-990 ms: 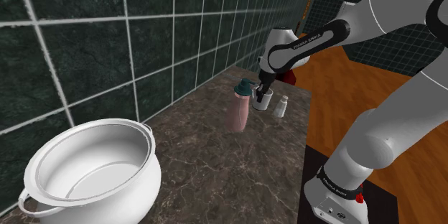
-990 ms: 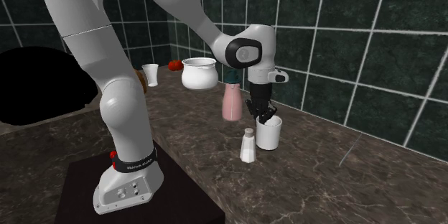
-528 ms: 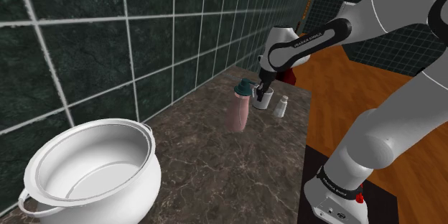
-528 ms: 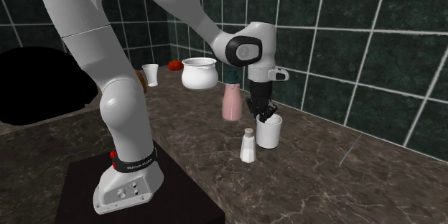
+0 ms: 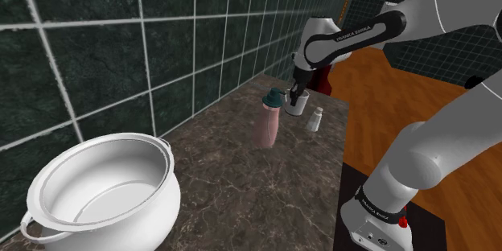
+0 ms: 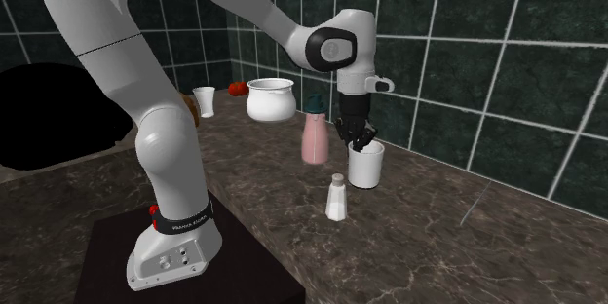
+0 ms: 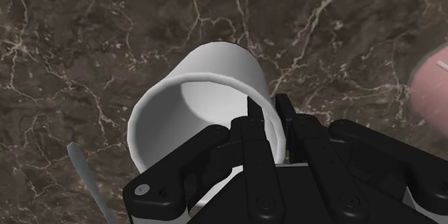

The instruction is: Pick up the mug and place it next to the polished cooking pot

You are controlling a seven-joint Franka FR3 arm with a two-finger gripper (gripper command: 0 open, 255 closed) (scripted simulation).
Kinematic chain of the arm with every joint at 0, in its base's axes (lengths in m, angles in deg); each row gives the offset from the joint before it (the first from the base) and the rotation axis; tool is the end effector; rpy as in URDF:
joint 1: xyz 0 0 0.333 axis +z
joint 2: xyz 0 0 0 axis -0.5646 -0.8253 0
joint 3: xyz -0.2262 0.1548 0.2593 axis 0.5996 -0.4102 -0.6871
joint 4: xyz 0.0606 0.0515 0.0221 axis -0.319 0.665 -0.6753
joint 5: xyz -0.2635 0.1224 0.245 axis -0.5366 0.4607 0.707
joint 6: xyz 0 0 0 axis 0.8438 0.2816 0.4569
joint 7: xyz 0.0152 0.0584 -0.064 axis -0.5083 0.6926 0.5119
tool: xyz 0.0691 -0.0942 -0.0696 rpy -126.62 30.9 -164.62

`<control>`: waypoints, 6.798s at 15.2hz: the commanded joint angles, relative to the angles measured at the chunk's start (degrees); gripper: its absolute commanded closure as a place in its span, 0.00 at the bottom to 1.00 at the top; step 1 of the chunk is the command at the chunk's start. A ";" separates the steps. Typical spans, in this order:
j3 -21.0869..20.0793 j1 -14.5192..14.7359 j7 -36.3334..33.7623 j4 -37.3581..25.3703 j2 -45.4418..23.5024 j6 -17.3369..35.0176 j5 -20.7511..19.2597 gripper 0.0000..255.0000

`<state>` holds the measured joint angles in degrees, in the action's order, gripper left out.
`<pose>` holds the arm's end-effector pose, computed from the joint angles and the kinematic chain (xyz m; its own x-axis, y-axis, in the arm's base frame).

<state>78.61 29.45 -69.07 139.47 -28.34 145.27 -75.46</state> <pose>0.3854 -0.1146 0.4307 0.9931 0.1172 0.0073 0.1165 -0.9909 0.0677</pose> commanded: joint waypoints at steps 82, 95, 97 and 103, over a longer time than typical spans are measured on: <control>-48.58 16.68 -58.99 -37.84 -9.92 -30.28 10.50 1.00; -49.19 16.93 -59.67 -28.48 -10.68 -20.32 10.20 1.00; -49.33 16.96 -59.89 -27.23 -11.04 -18.80 10.00 1.00; -49.80 17.02 -60.76 -23.79 -12.48 -14.23 9.13 1.00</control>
<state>28.77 46.52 -129.88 114.94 -40.74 130.19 -66.25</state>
